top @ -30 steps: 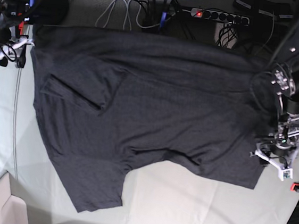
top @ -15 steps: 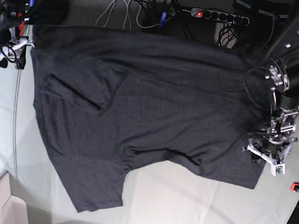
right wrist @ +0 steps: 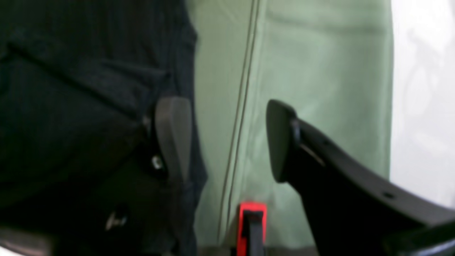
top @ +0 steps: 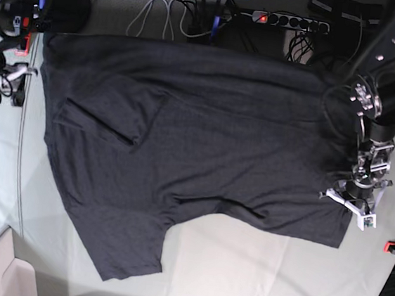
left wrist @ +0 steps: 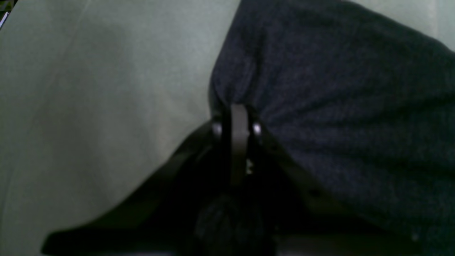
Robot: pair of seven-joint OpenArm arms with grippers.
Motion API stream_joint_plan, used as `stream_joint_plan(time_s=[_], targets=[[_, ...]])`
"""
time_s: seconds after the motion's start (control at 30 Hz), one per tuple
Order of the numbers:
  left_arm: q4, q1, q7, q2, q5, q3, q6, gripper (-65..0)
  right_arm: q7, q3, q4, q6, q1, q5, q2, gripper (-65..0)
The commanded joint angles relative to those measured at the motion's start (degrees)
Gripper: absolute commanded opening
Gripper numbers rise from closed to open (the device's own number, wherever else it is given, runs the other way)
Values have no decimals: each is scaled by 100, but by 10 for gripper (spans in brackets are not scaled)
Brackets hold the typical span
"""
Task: Layout the t-shirt on the table in an organized manner, then fold the t-shirt properly
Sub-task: 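Release the shirt with the left gripper and grasp its side edge lower down, then grasp the shirt side edge with the right gripper opposite the left gripper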
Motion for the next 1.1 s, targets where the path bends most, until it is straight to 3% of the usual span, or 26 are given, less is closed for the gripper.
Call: stream_joint_plan(time_s=[0.0,0.23,0.4,0.53,0.67,0.8,1.07], targets=[[79,-100,49,-51,2,-16,33,-647,94,27,-2,-12,102,60,140,-310],[703,50,101,63,-15,-34,25,-647,94,-193,-749,-12,911,34,404,-310],[2083,621,101,380,-15,-34,25,-647,103,-553,-1145,-12,1482,-758,421,-310],[3138,1008,251,617,-15,10,25,-647,147,-685,-1461,-12,1904,-1268,219,-310],[3648,1140,822,731,-15,-25,25,-647,156,-694,-1874,-12,2335,-1531,202,-310],[3886,1324,945,740,-15,-34,25,-647,164,-712,-2780,-12,3100,-1848,246,-310],[4123,1526,954,714,-15,-34,25,-647,1167,-712,-4784,-12,4304,-2700,325,-309]])
